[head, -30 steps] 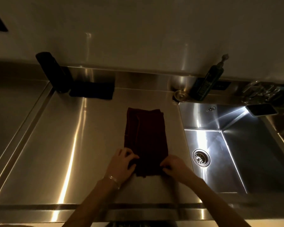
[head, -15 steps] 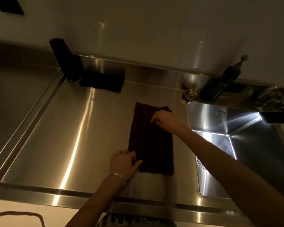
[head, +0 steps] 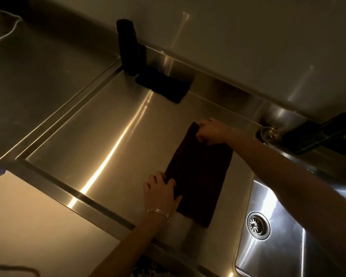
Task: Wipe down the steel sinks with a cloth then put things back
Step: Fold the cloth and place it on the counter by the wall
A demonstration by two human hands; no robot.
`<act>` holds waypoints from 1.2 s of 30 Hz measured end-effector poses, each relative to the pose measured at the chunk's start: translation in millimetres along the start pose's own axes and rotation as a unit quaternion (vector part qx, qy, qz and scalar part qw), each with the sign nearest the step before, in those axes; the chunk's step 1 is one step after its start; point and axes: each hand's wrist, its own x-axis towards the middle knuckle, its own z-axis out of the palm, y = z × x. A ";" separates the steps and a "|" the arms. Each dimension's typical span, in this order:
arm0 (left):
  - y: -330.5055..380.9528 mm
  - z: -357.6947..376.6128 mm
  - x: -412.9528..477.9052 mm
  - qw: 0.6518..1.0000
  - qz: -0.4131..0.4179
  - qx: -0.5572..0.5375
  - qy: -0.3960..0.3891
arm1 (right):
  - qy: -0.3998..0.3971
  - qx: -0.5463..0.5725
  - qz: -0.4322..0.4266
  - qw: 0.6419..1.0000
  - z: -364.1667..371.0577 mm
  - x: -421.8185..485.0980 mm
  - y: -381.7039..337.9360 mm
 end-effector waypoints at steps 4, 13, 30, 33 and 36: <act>5.7 6.2 -2.6 0.999 -0.051 0.005 0.009 | -0.012 -0.031 -0.013 0.999 6.7 -8.3 20.4; 2.8 -11.4 -2.8 0.971 -0.098 -0.210 0.053 | 0.026 0.146 0.008 0.989 -10.6 20.7 43.7; -8.7 0.1 3.9 0.986 -0.147 -0.083 -0.005 | 0.090 0.116 -0.091 0.985 11.8 47.0 32.0; -10.2 -2.1 7.1 0.984 -0.161 -0.065 -0.030 | 0.081 0.087 -0.087 0.989 6.4 48.1 30.7; -5.1 -6.3 11.2 0.987 -0.148 -0.031 -0.057 | 0.068 0.070 -0.081 0.992 4.4 47.2 30.2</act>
